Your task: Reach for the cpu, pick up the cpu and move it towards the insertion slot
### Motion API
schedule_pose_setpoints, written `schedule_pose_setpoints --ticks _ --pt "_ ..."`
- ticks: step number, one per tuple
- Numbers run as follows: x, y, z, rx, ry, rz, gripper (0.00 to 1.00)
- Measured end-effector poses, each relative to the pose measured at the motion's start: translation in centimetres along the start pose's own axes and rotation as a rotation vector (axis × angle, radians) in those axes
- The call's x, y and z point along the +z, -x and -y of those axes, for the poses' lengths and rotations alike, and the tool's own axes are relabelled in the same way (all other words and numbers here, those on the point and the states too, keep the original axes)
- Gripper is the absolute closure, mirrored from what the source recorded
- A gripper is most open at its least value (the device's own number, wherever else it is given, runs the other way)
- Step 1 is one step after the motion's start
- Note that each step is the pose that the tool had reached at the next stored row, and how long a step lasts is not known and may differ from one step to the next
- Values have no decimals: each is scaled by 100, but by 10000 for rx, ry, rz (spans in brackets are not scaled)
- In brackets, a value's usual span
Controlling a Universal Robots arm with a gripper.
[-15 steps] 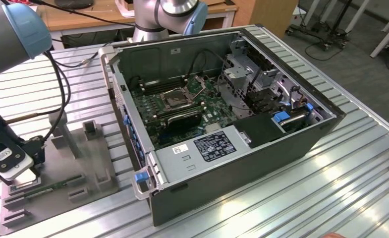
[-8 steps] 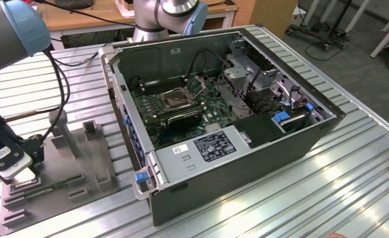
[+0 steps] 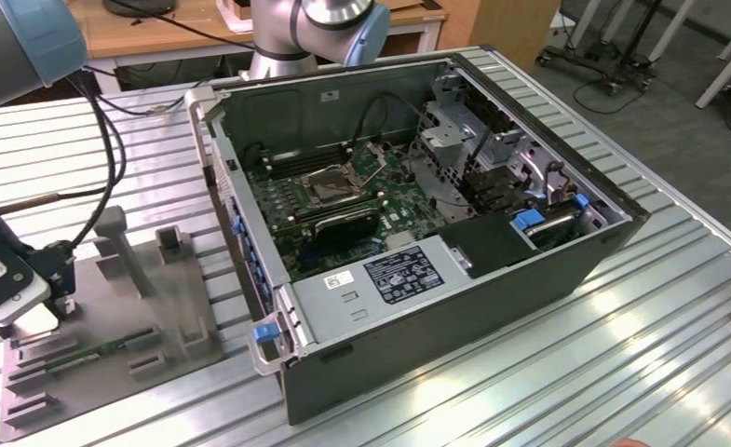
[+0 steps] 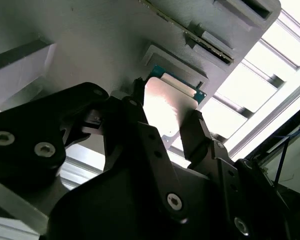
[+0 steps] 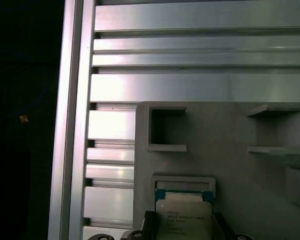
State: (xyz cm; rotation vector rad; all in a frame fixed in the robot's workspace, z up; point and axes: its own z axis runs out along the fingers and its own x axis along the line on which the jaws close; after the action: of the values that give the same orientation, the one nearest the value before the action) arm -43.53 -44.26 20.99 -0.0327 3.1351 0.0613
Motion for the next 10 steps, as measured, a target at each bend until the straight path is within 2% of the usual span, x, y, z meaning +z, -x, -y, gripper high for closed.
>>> schedule_pose_setpoints --ticks 3,10 --pt "6 0 0 0 -1 -2 47" --pt "123 -1 5 -1 -1 -2 47"
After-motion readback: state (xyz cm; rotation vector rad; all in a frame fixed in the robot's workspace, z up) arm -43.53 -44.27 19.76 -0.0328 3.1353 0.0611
